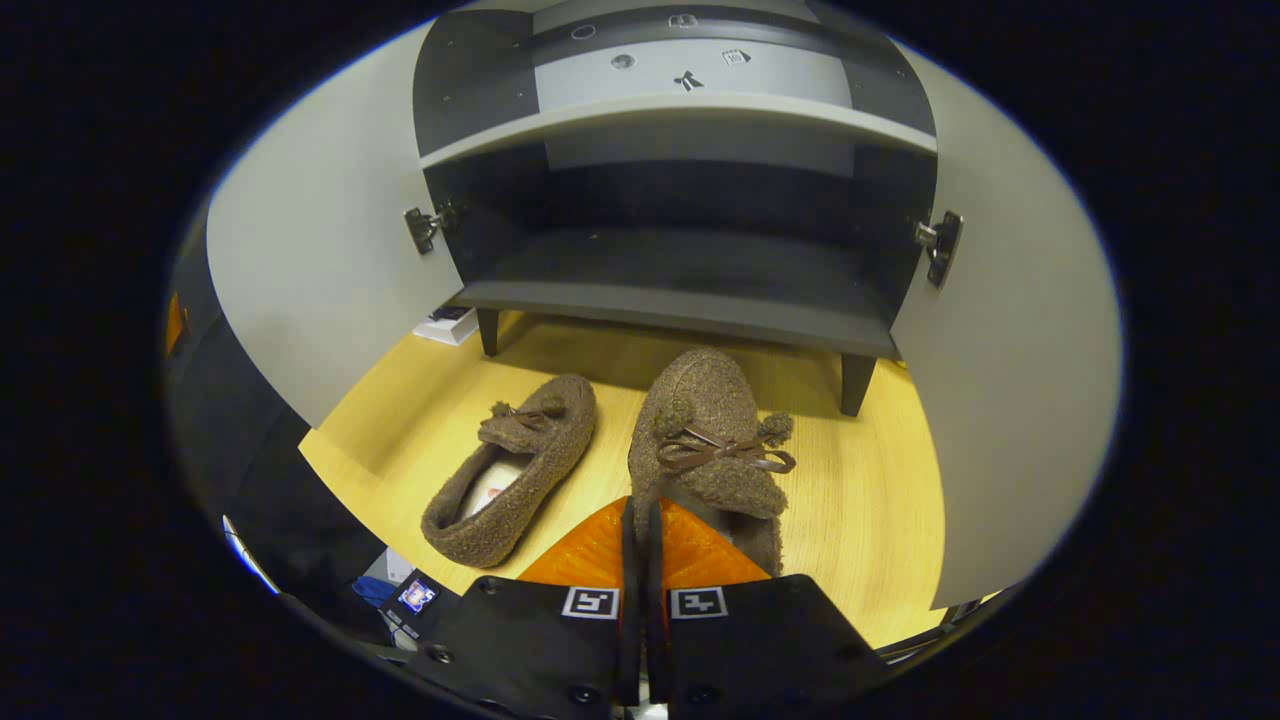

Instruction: Grab one shoe with the right hand and put it into the shoe cabinet, grab the other shoe with the left hand and put it into the shoe cabinet; then close the right door with the right hand and the left door with the left hand.

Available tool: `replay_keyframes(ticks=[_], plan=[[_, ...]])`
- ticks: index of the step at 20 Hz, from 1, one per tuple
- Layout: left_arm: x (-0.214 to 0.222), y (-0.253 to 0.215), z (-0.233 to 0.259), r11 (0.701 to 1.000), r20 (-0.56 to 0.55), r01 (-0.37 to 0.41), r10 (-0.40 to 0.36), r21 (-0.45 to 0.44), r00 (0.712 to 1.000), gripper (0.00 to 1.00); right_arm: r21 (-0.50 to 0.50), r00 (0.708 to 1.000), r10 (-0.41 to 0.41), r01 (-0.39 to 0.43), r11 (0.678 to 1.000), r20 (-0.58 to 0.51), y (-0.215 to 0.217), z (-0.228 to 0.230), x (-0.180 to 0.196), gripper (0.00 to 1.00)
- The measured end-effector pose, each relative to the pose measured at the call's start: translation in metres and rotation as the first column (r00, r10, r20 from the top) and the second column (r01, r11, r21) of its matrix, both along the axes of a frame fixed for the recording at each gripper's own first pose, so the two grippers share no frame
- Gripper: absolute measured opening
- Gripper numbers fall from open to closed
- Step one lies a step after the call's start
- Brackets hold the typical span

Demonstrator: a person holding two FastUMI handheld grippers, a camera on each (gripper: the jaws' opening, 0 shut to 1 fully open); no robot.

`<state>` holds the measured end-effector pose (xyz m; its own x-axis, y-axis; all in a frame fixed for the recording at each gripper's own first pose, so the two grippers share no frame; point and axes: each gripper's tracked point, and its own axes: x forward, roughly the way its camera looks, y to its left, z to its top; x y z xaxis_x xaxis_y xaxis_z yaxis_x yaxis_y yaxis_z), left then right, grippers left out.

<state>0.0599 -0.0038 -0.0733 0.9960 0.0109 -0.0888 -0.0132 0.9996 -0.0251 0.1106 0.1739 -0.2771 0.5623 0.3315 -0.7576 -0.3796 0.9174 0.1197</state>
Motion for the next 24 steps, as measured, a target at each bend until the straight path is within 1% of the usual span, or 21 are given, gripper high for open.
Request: replay_keyframes(ticks=[6,9,11,12,13,14,16,17,22,23,24], plan=[[0.002,-0.014,0.007,1.000,0.020,0.028,-0.028,-0.001,0.999,0.96,0.085,0.996,-0.003,-0.005,0.996,0.089,0.006,0.065,0.012,0.05],[0.004,-0.018,0.008,0.999,0.023,0.037,-0.037,0.002,0.999,0.97,0.134,0.987,-0.012,-0.009,0.991,0.159,0.010,0.101,0.022,0.05],[0.005,-0.022,0.007,0.999,0.023,0.047,-0.047,-0.001,0.999,0.97,0.149,0.979,-0.013,-0.018,0.989,0.205,0.011,0.123,0.029,0.05],[0.007,-0.024,0.007,0.999,0.022,0.053,-0.053,-0.002,0.998,0.84,0.155,0.974,-0.009,-0.026,0.988,0.225,0.012,0.135,0.033,0.05],[0.008,-0.025,0.006,0.998,0.021,0.057,-0.057,-0.002,0.998,0.97,0.161,0.969,-0.008,-0.033,0.986,0.247,0.013,0.147,0.037,0.05],[0.010,-0.026,0.005,0.998,0.022,0.061,-0.061,-0.002,0.998,0.96,0.163,0.964,-0.008,-0.037,0.986,0.266,0.014,0.158,0.044,0.05],[0.014,-0.030,0.004,0.997,0.022,0.071,-0.071,-0.006,0.997,0.90,0.177,0.953,-0.016,-0.040,0.983,0.301,0.016,0.179,0.057,0.05],[0.017,-0.031,0.003,0.997,0.021,0.077,-0.077,-0.010,0.997,0.96,0.183,0.948,-0.021,-0.039,0.982,0.317,0.016,0.189,0.064,0.05],[0.029,-0.036,0.000,0.995,0.027,0.100,-0.100,-0.018,0.995,0.97,0.185,0.918,-0.064,-0.010,0.983,0.392,0.012,0.228,0.110,0.05],[0.032,-0.037,0.000,0.994,0.028,0.104,-0.103,-0.019,0.994,0.97,0.186,0.912,-0.073,-0.003,0.983,0.403,0.011,0.234,0.119,0.08],[0.037,-0.036,-0.001,0.994,0.028,0.106,-0.106,-0.020,0.994,0.97,0.187,0.906,-0.082,0.003,0.982,0.414,0.011,0.241,0.130,0.08]])
